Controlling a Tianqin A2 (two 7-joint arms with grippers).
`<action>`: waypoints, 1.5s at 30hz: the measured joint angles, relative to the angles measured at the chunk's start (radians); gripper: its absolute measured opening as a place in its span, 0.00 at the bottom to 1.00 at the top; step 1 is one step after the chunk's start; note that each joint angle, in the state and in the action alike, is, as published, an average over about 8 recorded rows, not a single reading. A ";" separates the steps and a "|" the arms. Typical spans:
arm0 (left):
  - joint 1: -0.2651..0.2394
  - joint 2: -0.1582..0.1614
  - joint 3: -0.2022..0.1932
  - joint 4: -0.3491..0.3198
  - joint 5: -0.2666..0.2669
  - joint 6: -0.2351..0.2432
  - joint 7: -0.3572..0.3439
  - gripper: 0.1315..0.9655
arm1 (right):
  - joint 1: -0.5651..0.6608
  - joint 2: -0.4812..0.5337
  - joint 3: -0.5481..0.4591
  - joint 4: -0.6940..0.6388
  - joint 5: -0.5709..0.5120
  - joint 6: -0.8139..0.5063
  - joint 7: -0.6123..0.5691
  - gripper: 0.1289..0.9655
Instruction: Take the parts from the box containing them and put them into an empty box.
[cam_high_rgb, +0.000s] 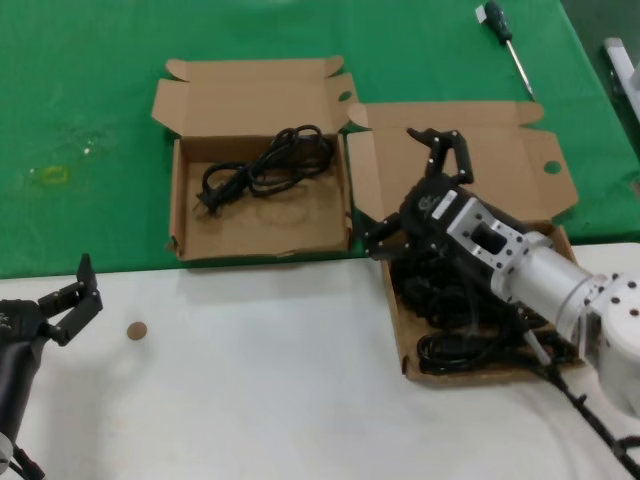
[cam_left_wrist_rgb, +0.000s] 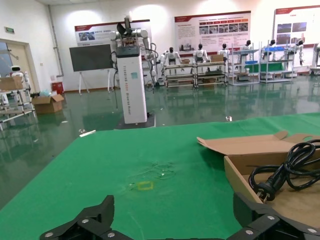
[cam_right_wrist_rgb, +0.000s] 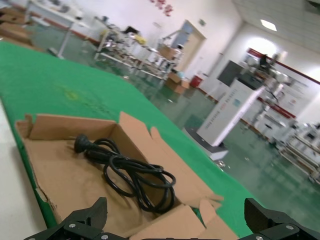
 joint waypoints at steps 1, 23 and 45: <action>0.000 0.000 0.000 0.000 0.000 0.000 0.000 0.74 | -0.012 -0.001 0.005 0.009 0.003 0.011 0.011 1.00; 0.000 0.000 0.000 0.000 0.000 0.000 0.000 0.99 | -0.271 -0.024 0.105 0.201 0.073 0.246 0.250 1.00; 0.000 0.000 0.000 0.000 0.000 0.000 0.000 1.00 | -0.415 -0.037 0.162 0.308 0.113 0.378 0.383 1.00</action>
